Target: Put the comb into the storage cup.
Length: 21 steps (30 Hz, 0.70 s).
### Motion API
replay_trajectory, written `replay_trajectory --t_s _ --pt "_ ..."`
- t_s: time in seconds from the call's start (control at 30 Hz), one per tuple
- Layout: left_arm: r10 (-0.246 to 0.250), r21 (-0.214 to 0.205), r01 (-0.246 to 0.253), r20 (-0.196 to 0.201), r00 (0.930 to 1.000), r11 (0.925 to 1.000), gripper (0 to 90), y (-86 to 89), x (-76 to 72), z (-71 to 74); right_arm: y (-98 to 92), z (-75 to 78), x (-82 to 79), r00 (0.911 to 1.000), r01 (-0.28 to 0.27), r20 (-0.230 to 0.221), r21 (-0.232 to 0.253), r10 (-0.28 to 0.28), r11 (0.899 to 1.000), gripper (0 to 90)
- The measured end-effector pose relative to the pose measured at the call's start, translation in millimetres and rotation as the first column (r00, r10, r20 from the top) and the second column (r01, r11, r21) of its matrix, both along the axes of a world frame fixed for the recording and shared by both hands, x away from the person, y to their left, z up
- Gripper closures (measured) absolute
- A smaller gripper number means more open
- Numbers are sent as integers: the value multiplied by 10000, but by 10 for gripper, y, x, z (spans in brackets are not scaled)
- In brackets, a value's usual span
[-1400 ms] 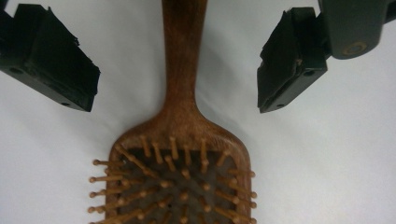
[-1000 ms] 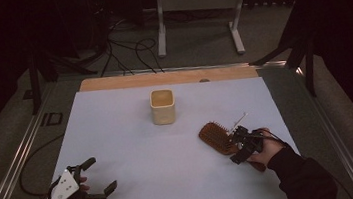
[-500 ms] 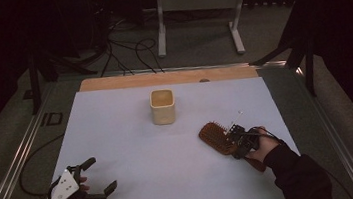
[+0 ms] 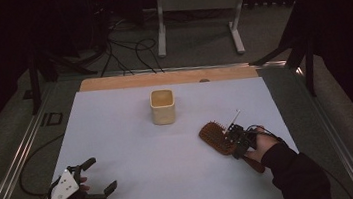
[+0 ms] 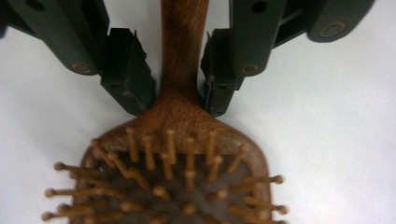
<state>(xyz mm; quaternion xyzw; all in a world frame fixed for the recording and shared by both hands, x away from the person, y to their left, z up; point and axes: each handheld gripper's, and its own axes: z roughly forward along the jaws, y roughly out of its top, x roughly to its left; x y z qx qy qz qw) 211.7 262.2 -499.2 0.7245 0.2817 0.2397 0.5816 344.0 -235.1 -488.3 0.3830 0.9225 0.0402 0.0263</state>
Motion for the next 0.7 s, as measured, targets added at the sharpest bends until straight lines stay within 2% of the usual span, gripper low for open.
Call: replay_trajectory --t_s 0.13,0.37,0.43,0.7 --pt "-1 -11 1 -30 10000 10000 1 -4 2 -3 -11 3 0 9997 227 -91 87 -227 9997 641" --pt "5 3 -5 -40 10000 10000 1 -4 5 -5 60 8 -16 9999 110 -124 -269 -113 9996 728" --pt "1 4 -1 -39 10000 10000 1 -6 3 -5 58 6 -23 9999 123 -83 -214 -125 9997 730" --pt "14 19 -14 -47 10000 10000 1 -7 5 -5 7 -2 -115 9979 323 548 167 -332 9993 735"
